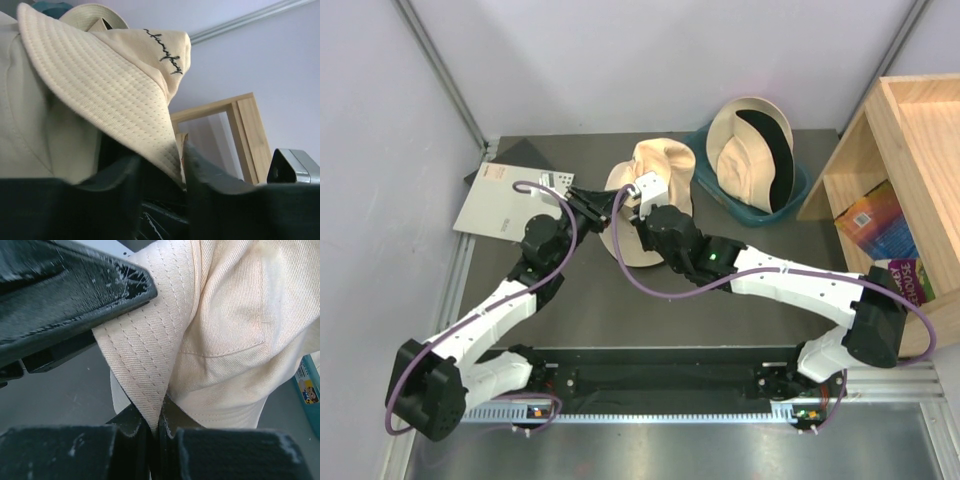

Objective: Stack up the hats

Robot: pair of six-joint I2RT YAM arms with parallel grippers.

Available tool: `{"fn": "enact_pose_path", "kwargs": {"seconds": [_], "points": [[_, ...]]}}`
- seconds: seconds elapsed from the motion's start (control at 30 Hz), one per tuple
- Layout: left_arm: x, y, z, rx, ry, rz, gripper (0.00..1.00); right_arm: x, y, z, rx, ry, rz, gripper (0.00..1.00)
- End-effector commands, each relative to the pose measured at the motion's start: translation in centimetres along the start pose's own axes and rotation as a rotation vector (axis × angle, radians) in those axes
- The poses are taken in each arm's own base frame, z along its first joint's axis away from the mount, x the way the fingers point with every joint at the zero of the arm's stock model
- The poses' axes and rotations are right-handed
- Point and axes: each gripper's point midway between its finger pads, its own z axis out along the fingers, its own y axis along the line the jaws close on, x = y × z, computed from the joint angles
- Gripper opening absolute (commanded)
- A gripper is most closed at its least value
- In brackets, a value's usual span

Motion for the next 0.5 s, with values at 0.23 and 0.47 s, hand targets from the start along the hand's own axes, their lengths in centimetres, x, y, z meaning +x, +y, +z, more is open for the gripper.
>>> {"fn": "enact_pose_path", "kwargs": {"seconds": [0.23, 0.47], "points": [[-2.3, 1.2, -1.3, -0.033, -0.147, -0.006, 0.00, -1.8, 0.0, -2.1, -0.004, -0.030, 0.034, 0.58], [-2.7, 3.1, -3.0, -0.119, -0.140, 0.093, 0.00, -5.4, -2.9, -5.9, -0.019, -0.107, 0.059, 0.87]]}}
